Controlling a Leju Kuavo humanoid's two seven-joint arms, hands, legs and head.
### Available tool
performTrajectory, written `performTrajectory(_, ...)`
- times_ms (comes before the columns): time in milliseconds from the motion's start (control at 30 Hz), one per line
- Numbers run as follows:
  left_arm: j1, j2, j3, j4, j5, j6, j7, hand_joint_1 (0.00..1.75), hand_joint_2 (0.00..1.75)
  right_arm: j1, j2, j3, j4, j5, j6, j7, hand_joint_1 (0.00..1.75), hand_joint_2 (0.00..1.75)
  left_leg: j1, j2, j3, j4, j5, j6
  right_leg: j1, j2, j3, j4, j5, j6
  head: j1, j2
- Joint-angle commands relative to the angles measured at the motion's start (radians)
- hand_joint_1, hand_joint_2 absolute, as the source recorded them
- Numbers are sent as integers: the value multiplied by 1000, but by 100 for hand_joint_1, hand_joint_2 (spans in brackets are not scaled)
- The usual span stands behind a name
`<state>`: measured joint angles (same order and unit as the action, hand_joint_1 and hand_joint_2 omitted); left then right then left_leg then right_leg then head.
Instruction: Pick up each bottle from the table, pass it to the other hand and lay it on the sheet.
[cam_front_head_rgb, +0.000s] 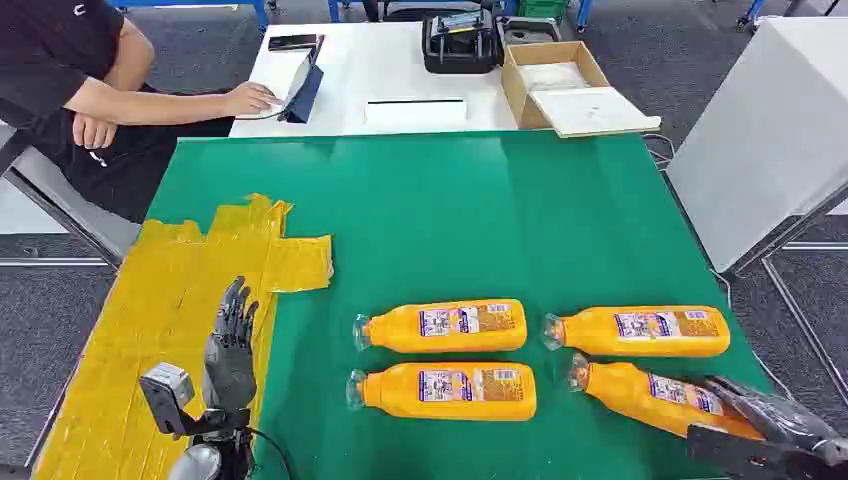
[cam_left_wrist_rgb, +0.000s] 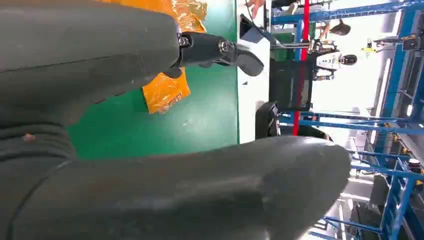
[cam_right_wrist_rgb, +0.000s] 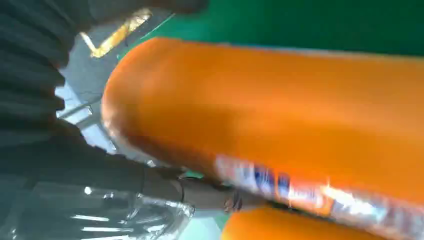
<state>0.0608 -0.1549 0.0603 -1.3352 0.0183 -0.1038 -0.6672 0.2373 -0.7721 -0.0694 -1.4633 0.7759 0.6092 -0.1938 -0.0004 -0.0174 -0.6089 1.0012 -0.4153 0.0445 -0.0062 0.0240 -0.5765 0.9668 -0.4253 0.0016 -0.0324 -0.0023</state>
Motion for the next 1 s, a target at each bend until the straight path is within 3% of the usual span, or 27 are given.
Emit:
performTrajectory(33,10,15,12,-12,15,20,18,0,0,71,94,140,12,55,-45,148,175,175,1,0,3,-2,0,-2,1,-3,3,-3,0,-1,0,0)
performTrajectory(233,11,13,13,-11,15,19,18,0,0,55,117,150,43,74,-47,157,175,175,3,1,6,-1,-1,-2,4,-1,6,-3,0,-1,0,0)
performTrajectory(467,-5,13,16,-2,12,16,24,0,0,-76,199,169,201,118,-128,111,175,175,3,6,9,-2,-2,-1,4,2,9,-4,3,-1,1,0)
performTrajectory(567,-10,17,26,9,5,19,41,0,0,-35,206,91,48,9,-94,51,175,175,3,13,10,-3,-2,0,4,8,8,-4,5,-4,0,0)
performTrajectory(733,-8,17,29,9,4,19,43,0,0,-13,199,70,2,-3,-64,67,175,175,2,14,8,-1,-3,-1,3,10,5,-1,6,-4,0,0)
performTrajectory(833,-5,21,34,4,-4,23,59,0,0,12,185,-15,-114,-169,-47,-38,175,175,1,11,8,-1,-2,1,3,10,5,-1,6,-4,0,0)
performTrajectory(933,6,22,50,-25,-4,2,64,0,0,23,191,-232,-326,-437,89,-82,175,175,-1,12,4,2,-2,0,0,9,0,4,4,-4,1,0)
performTrajectory(967,8,21,54,-48,-10,4,78,0,175,-16,222,-294,-362,-533,157,-68,175,175,-2,13,3,1,0,1,-1,12,-1,3,6,-4,0,0)
performTrajectory(1000,9,19,56,-66,-8,0,80,0,175,-42,234,-310,-383,-576,181,-72,175,175,-2,13,2,1,1,0,-2,12,-1,3,6,-4,0,0)
